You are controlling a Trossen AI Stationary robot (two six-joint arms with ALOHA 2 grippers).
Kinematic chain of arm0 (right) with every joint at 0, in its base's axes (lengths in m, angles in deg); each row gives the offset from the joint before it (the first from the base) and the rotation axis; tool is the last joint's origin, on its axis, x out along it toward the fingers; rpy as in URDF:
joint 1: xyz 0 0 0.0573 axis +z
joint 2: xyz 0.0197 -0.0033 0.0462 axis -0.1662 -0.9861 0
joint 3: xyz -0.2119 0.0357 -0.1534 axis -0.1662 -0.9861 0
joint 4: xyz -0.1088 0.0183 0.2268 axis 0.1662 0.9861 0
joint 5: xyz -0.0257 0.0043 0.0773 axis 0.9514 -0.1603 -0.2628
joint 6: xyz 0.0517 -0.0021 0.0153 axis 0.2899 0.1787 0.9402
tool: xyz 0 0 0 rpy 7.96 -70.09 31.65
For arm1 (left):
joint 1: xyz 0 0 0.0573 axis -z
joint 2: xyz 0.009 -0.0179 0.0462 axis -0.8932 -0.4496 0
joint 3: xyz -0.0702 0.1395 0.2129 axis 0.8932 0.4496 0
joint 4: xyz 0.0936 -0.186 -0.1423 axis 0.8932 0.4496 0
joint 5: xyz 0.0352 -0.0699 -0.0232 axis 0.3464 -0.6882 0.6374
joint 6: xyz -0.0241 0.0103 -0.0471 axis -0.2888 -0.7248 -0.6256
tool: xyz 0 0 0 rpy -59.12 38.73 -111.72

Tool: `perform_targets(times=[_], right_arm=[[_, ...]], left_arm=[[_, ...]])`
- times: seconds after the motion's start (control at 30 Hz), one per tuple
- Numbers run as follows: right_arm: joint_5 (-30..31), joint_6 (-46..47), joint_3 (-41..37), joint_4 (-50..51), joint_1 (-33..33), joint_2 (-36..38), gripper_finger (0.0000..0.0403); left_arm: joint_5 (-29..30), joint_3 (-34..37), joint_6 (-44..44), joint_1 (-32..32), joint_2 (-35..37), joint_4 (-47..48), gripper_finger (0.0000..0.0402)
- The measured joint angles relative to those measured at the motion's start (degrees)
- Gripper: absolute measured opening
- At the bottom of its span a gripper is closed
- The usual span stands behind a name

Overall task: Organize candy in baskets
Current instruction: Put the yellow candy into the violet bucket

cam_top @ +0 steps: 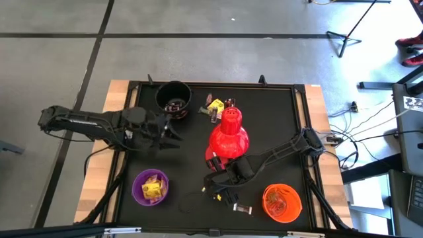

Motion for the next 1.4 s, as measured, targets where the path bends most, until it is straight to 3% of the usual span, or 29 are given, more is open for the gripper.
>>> perform_targets(times=[0.2,0.6,0.77,1.03,1.27,1.4], right_arm=[[2.44,-0.49,0.05,-0.04,0.00,0.00,0.0000],[4.45,-0.54,0.05,-0.39,-0.07,0.00,0.0000],[5.67,-0.61,0.04,-1.22,-0.07,0.00,0.0000],[6.39,-0.69,0.05,-1.22,-0.07,0.00,0.0000],[6.02,-0.69,0.05,0.08,-0.02,0.00,0.0000],[5.68,-0.69,0.05,0.12,-0.07,0.00,0.0000]], left_arm=[[0.55,0.03,-0.92,4.27,-8.60,-5.55,0.0155],[9.21,0.07,-1.10,12.19,-27.68,-24.97,0.0155],[12.17,0.07,-7.03,13.26,-33.10,-30.08,0.0155],[8.64,0.07,-12.23,13.68,-37.66,-37.63,0.0155],[2.10,0.07,-12.57,13.98,-36.83,-38.44,0.0155],[1.73,0.07,-12.81,13.99,-36.53,-38.35,0.0155]])
